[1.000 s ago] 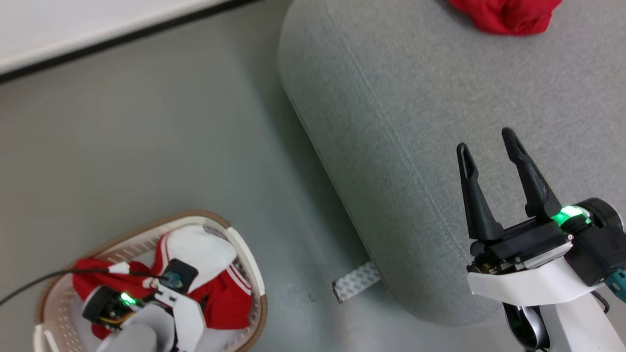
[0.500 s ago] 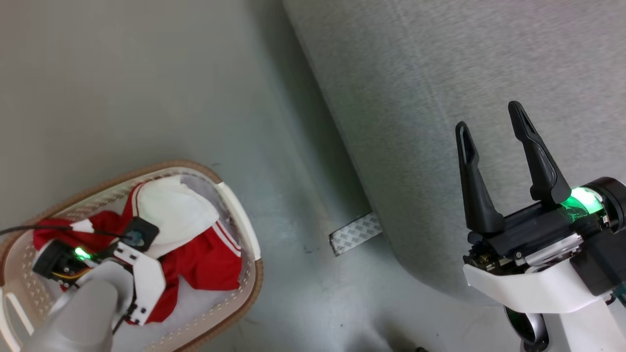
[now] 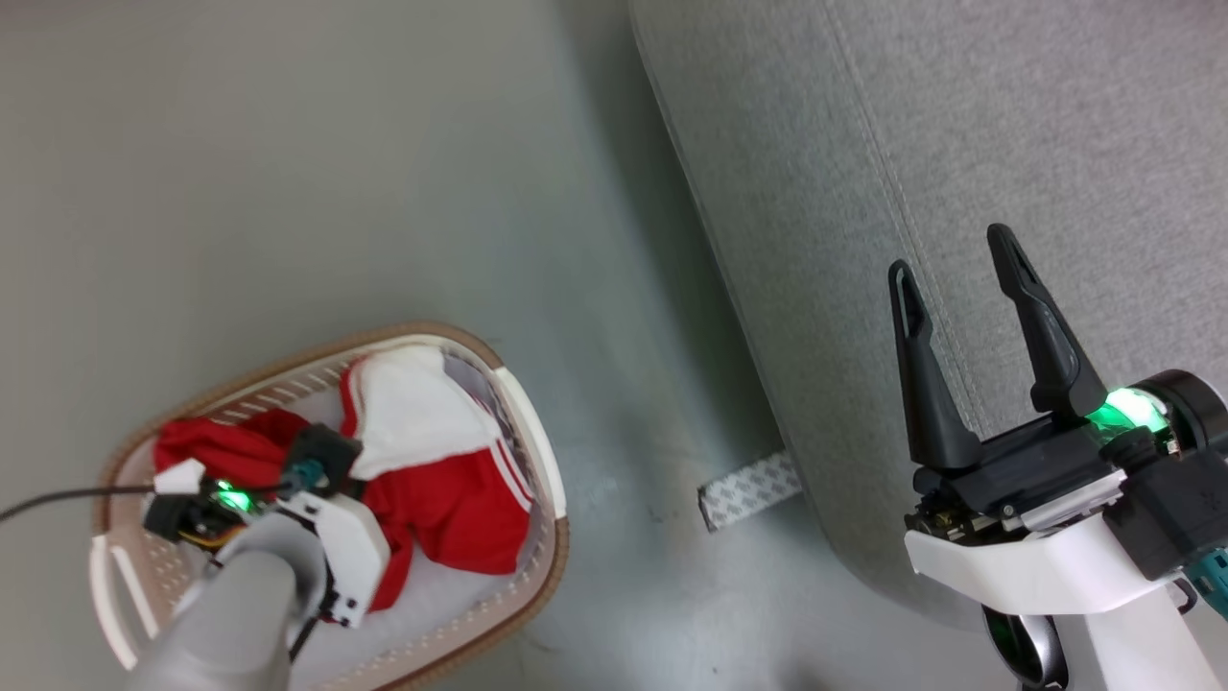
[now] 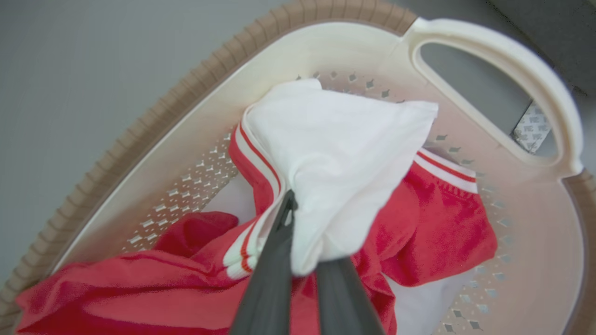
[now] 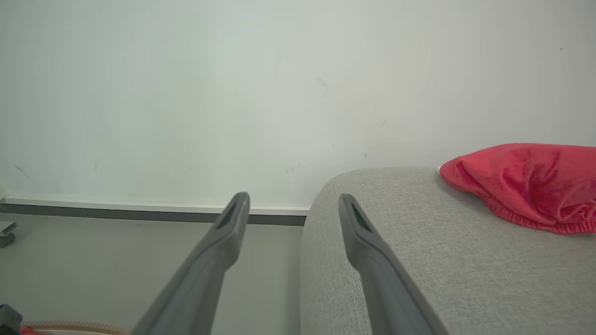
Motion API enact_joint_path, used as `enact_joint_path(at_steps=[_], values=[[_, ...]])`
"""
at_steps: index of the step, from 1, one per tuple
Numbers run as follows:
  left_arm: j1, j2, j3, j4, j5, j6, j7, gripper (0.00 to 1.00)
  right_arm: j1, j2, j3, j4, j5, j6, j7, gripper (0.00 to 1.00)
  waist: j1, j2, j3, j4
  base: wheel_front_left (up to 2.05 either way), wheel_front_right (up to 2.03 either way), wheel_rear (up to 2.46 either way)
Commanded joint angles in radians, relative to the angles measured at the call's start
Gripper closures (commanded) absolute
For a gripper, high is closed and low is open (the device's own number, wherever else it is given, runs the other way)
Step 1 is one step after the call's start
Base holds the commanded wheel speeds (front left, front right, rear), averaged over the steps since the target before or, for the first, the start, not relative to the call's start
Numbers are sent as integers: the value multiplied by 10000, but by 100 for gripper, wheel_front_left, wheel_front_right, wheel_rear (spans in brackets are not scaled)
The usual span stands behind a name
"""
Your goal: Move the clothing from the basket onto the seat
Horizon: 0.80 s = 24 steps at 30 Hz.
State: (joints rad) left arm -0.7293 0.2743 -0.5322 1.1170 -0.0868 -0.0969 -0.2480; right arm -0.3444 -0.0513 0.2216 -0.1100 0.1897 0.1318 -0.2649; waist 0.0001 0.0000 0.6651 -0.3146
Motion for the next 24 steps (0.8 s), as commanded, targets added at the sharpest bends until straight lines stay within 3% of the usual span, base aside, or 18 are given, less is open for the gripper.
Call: enact_joint_path(at_steps=[1,7,14,24], values=[[228,-64,5,-23,-133,-40,-71,100,151,9,8,93,147,-22,10,0,-1,0,-717,376,0,0,0],[976,-541,262,-574,-720,-129,-165,100,417,4,-107,644,197,-22,8,0,-1,0,-2388,1021,0,0,0],[2095,-730,661,-2250,-1349,-142,-162,100,1203,-212,-479,1345,274,-22,10,0,-1,0,-4362,1920,0,0,0],[3358,-834,1085,-4991,-1998,242,-45,100,2650,-713,-899,2121,492,-22,10,0,-1,0,-6520,2990,0,0,0]])
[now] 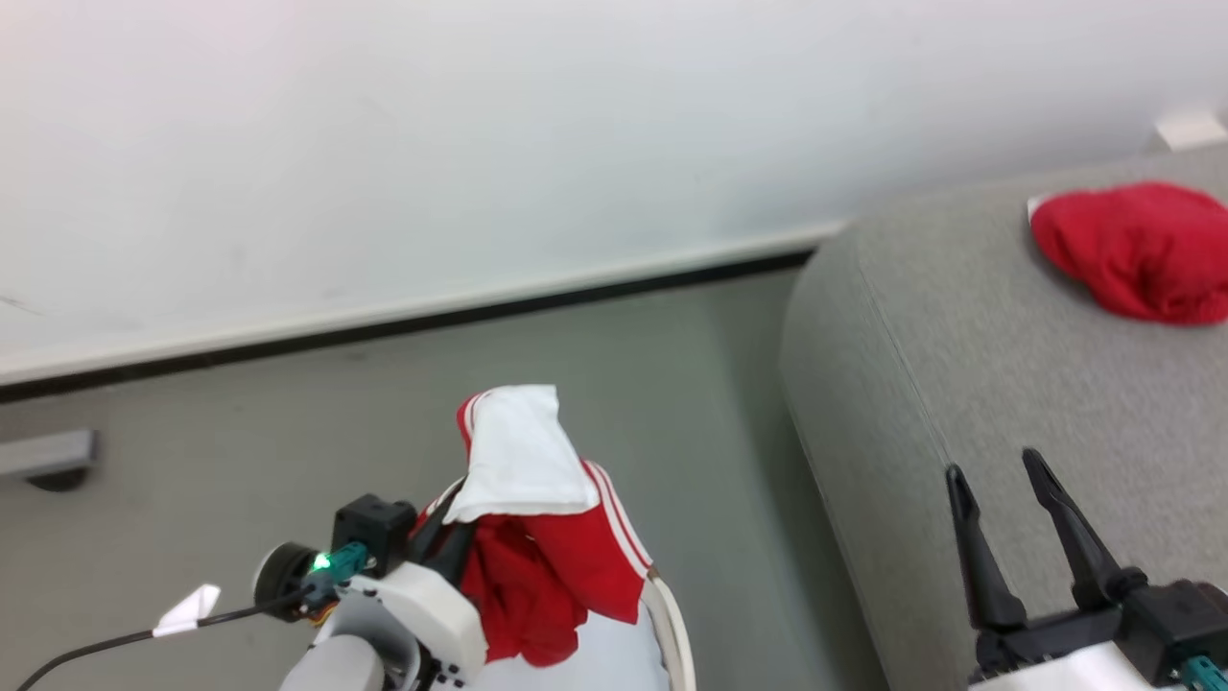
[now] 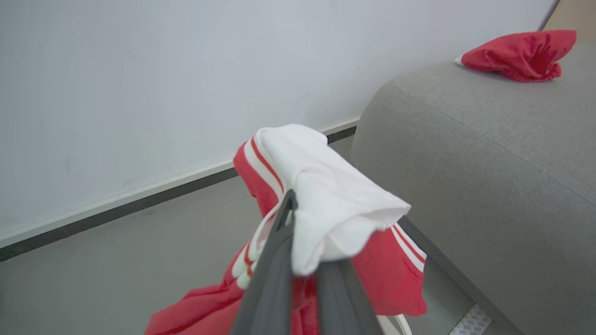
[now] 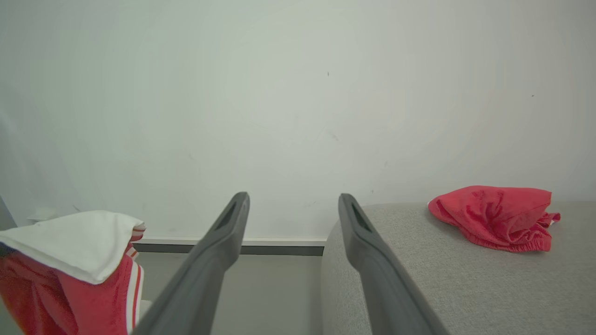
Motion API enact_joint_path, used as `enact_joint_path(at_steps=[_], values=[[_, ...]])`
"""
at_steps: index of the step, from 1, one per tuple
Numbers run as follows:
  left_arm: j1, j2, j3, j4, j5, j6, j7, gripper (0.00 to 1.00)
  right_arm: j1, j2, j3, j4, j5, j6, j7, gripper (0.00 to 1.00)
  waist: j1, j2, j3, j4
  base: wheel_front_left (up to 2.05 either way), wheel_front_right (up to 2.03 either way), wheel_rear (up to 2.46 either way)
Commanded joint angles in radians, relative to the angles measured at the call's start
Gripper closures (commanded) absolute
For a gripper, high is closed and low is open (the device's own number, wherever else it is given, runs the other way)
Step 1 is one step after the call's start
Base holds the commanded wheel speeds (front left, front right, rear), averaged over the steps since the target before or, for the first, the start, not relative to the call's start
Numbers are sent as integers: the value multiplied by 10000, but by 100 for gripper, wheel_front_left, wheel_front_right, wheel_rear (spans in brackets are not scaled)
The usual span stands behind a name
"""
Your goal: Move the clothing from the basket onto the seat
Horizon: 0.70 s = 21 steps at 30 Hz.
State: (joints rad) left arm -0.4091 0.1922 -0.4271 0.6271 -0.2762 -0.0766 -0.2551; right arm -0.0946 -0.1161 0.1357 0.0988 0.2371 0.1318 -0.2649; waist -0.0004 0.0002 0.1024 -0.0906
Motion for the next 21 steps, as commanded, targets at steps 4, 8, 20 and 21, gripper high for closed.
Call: enact_joint_path(at_steps=[4,8,20,21], values=[[350,23,106,-1163,-274,191,345,100,435,-168,-127,134,43,-22,10,0,4,-2,-1218,1024,0,0,0],[568,105,171,-2632,-364,400,846,100,758,-188,-283,220,46,-22,10,0,4,-2,-1590,1309,0,0,0],[1028,615,310,-5729,-560,861,2268,100,1428,-19,-31,511,361,-22,10,0,4,-2,-2393,1710,0,0,0],[1070,629,318,-5881,-577,911,2344,100,1462,15,11,512,367,-22,10,0,4,-2,-2429,1715,0,0,0]])
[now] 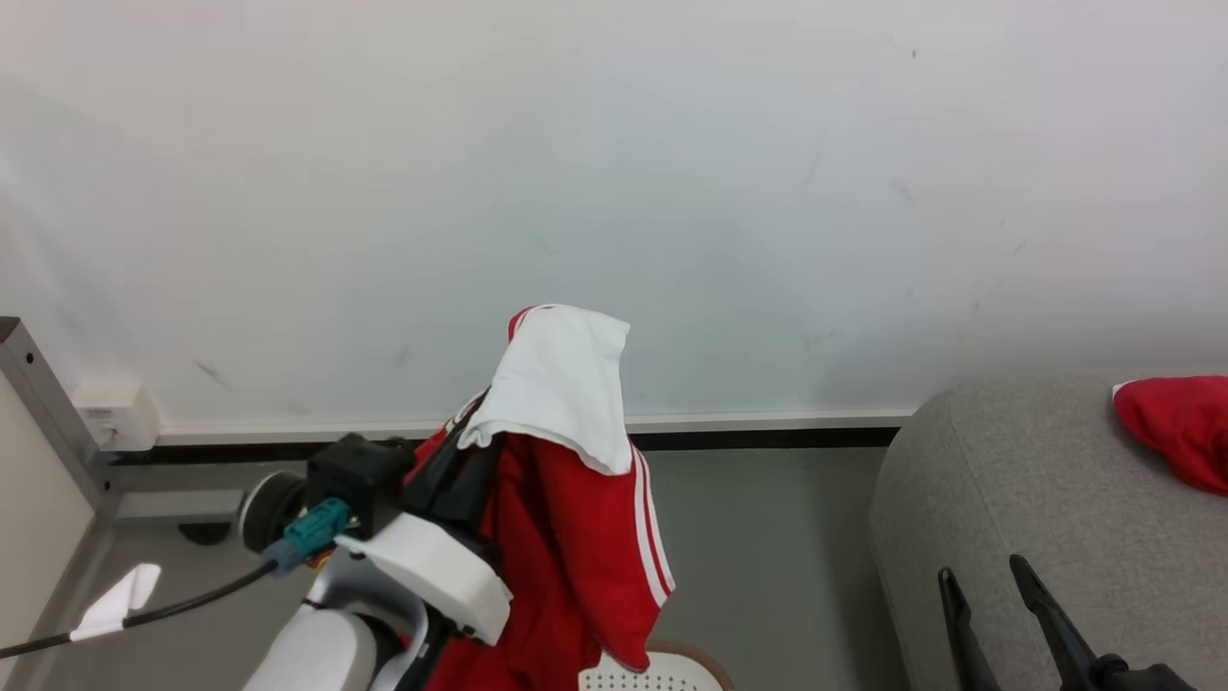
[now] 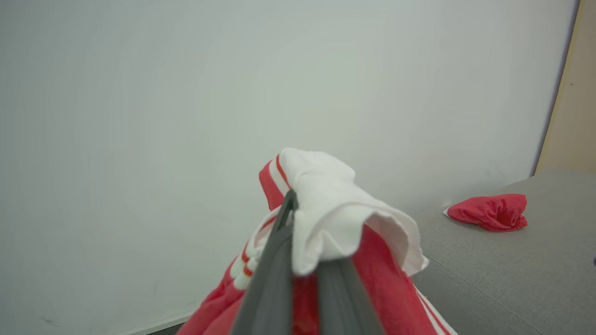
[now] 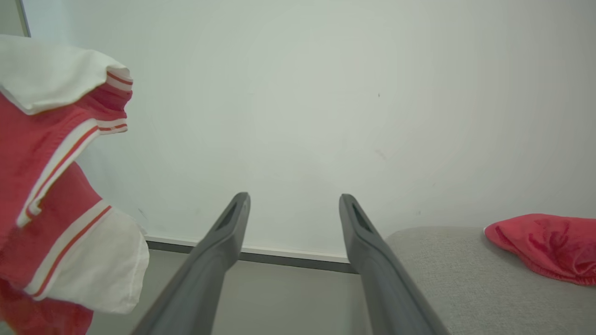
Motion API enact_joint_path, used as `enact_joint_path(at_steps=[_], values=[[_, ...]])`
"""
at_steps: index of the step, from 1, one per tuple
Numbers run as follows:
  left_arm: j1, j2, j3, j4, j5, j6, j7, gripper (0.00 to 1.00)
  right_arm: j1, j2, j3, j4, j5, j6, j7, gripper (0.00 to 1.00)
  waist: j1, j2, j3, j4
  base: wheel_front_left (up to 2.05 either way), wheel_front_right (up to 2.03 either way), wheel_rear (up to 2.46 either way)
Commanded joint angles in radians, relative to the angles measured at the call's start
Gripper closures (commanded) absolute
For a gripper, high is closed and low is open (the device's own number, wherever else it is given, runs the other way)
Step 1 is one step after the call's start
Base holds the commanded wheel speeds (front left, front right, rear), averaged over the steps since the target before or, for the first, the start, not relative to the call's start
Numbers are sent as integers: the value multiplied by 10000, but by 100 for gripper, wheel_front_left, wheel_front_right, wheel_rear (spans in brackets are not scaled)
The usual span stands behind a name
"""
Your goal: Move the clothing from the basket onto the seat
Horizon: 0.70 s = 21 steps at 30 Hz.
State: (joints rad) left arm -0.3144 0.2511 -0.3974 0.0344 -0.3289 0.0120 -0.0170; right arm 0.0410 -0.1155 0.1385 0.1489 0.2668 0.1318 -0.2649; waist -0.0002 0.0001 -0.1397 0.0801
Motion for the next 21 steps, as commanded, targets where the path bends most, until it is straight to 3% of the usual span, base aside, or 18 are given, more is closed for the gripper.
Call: enact_joint_path(at_steps=[1,9,17,21], values=[[173,67,10,-80,-32,74,37,100,134,36,38,0,91,-22,10,0,2,-1,-35,14,0,0,0],[286,189,-73,-697,0,213,353,100,21,-154,1101,-363,476,-22,10,0,2,-1,-62,17,0,0,0],[122,30,-227,-930,6,245,323,100,-1060,-1124,3952,-990,2058,-22,664,0,2,-1,4,33,0,0,0],[-5,-96,-400,-910,-10,203,284,100,-1831,-1215,4854,-1043,2754,-22,910,0,2,-1,27,99,0,0,0]])
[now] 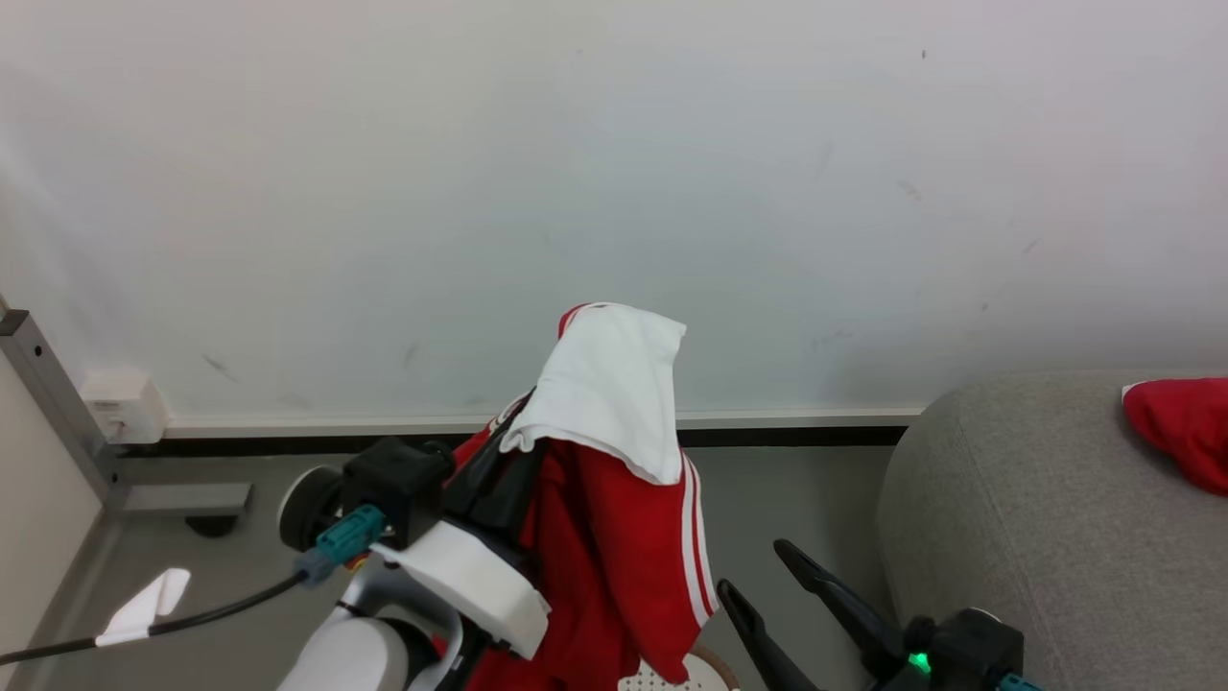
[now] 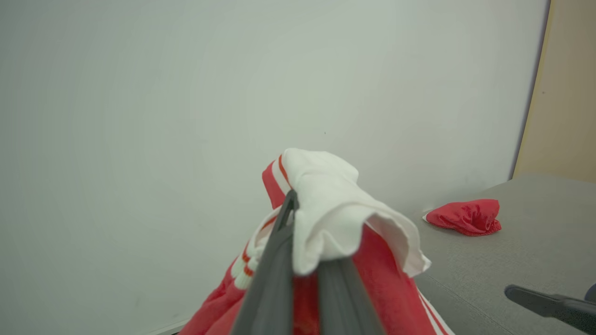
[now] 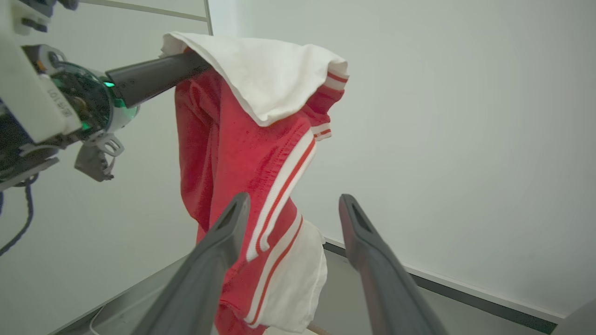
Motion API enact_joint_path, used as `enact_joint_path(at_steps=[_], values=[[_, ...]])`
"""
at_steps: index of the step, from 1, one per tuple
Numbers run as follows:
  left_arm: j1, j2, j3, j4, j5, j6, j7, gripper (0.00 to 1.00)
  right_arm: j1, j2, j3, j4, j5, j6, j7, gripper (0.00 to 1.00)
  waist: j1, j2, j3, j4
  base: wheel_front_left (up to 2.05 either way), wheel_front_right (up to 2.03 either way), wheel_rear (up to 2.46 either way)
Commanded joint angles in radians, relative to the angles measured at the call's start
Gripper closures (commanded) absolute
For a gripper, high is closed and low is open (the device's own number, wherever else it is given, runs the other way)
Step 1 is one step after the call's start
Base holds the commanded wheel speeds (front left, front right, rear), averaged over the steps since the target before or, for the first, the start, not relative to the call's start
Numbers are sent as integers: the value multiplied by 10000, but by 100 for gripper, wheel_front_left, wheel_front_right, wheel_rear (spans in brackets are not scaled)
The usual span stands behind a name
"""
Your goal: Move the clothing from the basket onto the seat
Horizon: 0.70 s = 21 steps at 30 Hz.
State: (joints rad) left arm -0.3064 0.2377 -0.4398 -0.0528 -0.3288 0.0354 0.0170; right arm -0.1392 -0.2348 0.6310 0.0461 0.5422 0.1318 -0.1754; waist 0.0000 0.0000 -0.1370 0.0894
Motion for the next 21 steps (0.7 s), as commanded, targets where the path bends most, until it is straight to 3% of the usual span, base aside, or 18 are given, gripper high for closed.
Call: enact_joint_path(at_steps=[1,6,12,21], values=[[-104,3,-22,-15,2,-31,-58,100,-207,14,83,25,119,-22,48,0,0,0,4,27,0,0,0],[-230,-136,-283,57,73,-107,-19,100,-1186,290,879,493,423,-22,150,0,0,0,37,159,0,0,0],[-409,-250,-573,83,151,-188,49,100,-2191,1199,1312,1880,253,-22,-38,0,0,0,42,279,0,0,0],[-605,-534,-1032,-49,71,-329,254,100,-3323,1849,1026,4706,-2048,-22,-500,0,0,0,45,506,0,0,0]])
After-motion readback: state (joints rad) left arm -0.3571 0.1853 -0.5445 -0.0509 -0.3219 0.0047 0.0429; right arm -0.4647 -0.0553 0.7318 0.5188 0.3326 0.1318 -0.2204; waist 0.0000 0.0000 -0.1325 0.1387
